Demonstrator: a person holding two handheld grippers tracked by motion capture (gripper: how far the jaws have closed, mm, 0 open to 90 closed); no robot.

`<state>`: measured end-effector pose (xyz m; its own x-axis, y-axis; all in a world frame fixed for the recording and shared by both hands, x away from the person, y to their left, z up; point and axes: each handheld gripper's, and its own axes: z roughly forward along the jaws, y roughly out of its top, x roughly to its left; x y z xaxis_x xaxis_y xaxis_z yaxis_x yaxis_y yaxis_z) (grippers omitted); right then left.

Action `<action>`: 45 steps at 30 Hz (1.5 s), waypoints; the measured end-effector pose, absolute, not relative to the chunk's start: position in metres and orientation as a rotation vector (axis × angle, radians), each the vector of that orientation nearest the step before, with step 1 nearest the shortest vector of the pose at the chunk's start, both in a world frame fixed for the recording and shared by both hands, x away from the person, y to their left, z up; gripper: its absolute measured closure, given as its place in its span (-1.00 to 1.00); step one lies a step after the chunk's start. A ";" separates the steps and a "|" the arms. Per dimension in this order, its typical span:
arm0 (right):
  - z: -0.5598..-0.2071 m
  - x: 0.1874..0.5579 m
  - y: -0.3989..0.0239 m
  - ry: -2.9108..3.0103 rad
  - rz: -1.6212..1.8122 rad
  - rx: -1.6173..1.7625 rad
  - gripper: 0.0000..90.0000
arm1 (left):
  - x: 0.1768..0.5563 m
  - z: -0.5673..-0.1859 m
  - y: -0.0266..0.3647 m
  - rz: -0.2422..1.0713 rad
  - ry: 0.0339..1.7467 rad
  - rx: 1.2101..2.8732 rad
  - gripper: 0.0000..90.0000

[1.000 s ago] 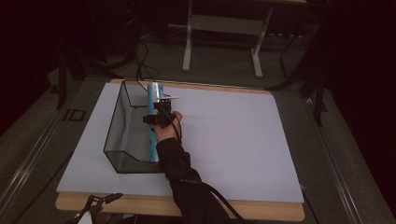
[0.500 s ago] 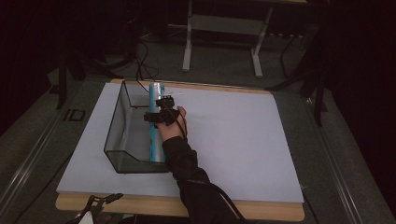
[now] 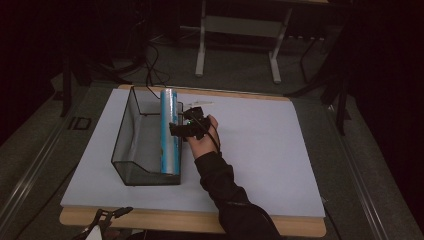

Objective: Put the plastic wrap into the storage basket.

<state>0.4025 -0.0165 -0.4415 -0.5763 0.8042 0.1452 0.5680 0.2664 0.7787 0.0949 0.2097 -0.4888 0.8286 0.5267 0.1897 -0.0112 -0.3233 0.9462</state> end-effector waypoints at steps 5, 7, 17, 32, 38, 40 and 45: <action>-0.442 0.397 -0.030 2.272 1.239 1.246 -0.71 | 0.095 -0.489 0.209 0.566 0.393 1.836 -1.00; -0.442 0.393 -0.039 2.276 1.250 1.234 -0.70 | 0.095 -0.490 0.209 0.563 0.392 1.835 -1.00; -0.446 0.378 -0.075 2.278 1.215 1.173 -0.70 | 0.096 -0.490 0.208 0.560 0.395 1.841 -1.00; -0.454 0.355 -0.121 2.294 1.201 1.158 -0.71 | 0.097 -0.490 0.207 0.559 0.395 1.844 -1.00; -0.459 0.339 -0.145 2.290 1.198 1.142 -0.71 | 0.097 -0.491 0.207 0.558 0.397 1.843 -1.00; -0.461 0.335 -0.152 2.298 1.208 1.137 -0.71 | 0.097 -0.491 0.206 0.559 0.397 1.845 -1.00; -0.466 0.321 -0.166 2.295 1.202 1.091 -0.70 | 0.097 -0.491 0.206 0.559 0.397 1.844 -1.00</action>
